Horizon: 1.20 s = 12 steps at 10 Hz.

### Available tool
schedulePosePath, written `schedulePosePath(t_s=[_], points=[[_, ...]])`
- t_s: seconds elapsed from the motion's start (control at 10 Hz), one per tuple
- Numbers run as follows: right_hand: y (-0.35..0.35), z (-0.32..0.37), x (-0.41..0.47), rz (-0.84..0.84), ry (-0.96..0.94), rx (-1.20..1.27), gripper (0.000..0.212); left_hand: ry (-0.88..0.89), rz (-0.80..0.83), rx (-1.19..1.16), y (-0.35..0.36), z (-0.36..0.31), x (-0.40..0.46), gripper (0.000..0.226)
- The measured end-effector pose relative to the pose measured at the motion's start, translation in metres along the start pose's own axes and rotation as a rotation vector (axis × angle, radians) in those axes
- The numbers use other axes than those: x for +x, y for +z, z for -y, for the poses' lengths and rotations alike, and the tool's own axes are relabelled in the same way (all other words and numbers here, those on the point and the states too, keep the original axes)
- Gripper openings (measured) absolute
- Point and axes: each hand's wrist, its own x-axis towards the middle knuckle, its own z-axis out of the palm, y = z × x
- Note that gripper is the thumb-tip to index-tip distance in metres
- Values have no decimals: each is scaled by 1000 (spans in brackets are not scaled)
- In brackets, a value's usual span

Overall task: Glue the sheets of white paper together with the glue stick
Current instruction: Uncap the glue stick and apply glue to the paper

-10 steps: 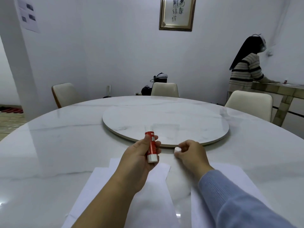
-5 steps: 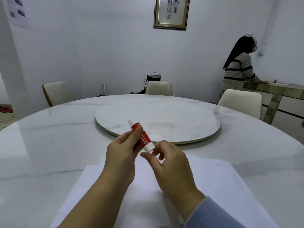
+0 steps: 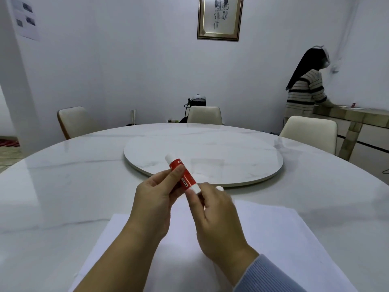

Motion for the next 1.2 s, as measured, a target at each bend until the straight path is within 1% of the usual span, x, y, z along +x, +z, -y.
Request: schedulePosePath(t_s=[0.1,0.2,0.3,0.4,0.5,0.6,0.7,0.8,0.9,1.0,1.1,1.2], points=[[-5,19,2,229,647,1081,48,-13,47,-3,2,0,-1,24],[-2,16,-3,285,595,861,57,12,-13,30,0,-3,0,22],[-1,4,-4,85,151,169,42,24,-39,66,-1,-2,0,15],[-2,3,-2,89,287,384,43,4,2,60,3,1,-3,16],[-8,18,1,285,682,1023,61,1,30,63,6,1,-5,21],[-8,1,-1,204,395,502,54,20,-9,98,2,1,-3,19],[-12,2,-1,92,221,304,47,16,-6,110,2,2,-4,20],[-12,15,2,294,630,972,52,4,49,90,3,1,-6,24],[-9,9,-1,269,595,823,57,19,43,110,2,1,-4,26],[-9,4,-4,61,251,329,50,35,18,142,1,2,-4,20],[-11,11,-1,233,519,755,51,24,52,105,2,1,-6,22],[-16,17,1,373,715,1019,58,34,55,116,1,0,-6,23]])
